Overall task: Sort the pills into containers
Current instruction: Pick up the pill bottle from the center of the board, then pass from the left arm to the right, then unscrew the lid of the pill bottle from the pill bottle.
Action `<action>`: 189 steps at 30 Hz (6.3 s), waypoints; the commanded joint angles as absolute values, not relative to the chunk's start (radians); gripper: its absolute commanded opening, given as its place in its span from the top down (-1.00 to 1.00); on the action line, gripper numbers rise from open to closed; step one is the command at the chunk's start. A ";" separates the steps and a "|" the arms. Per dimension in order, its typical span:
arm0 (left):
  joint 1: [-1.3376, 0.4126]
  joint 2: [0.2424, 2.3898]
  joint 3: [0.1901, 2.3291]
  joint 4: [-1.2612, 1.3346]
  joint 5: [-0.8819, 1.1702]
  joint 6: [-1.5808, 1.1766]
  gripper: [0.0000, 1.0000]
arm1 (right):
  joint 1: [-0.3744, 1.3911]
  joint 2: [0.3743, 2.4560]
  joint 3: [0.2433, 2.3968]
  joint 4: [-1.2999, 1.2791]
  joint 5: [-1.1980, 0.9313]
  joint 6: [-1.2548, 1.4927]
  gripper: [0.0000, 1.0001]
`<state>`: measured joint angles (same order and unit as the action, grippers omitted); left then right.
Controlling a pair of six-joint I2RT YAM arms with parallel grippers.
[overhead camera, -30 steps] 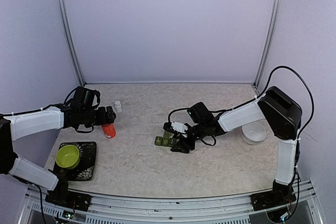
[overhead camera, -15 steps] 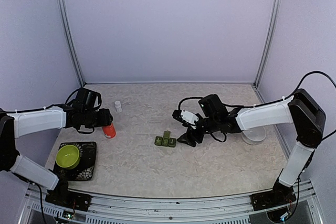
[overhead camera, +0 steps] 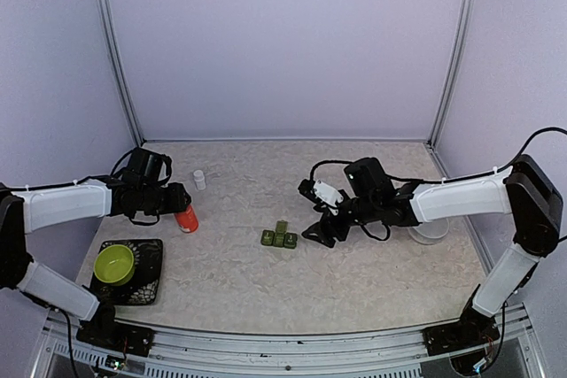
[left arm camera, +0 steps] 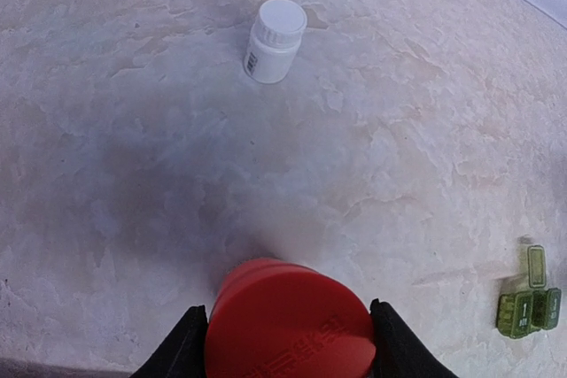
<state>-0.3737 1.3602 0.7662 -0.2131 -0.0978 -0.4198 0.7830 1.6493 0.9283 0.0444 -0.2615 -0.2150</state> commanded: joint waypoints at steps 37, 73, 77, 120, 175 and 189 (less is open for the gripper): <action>-0.952 1.300 1.002 0.187 0.509 -0.386 0.77 | 0.788 1.667 0.773 1.154 -1.119 0.563 -0.81; -1.009 1.267 0.943 0.268 0.353 -0.337 0.81 | 0.801 1.780 0.754 1.628 -1.072 0.960 -0.46; -1.009 1.271 0.945 0.267 0.356 -0.337 0.81 | 0.801 1.798 0.763 1.663 -1.071 0.991 -0.26; -1.004 1.321 0.983 0.280 0.181 -0.558 -0.97 | 0.866 1.425 0.671 0.869 -0.588 0.306 0.72; -0.990 1.276 0.940 0.332 0.168 -0.459 -0.97 | 0.818 1.331 0.626 0.931 -0.615 0.350 0.83; -0.997 1.379 1.034 0.389 0.280 -0.408 -0.97 | 0.880 1.431 0.677 1.006 -0.675 0.421 0.85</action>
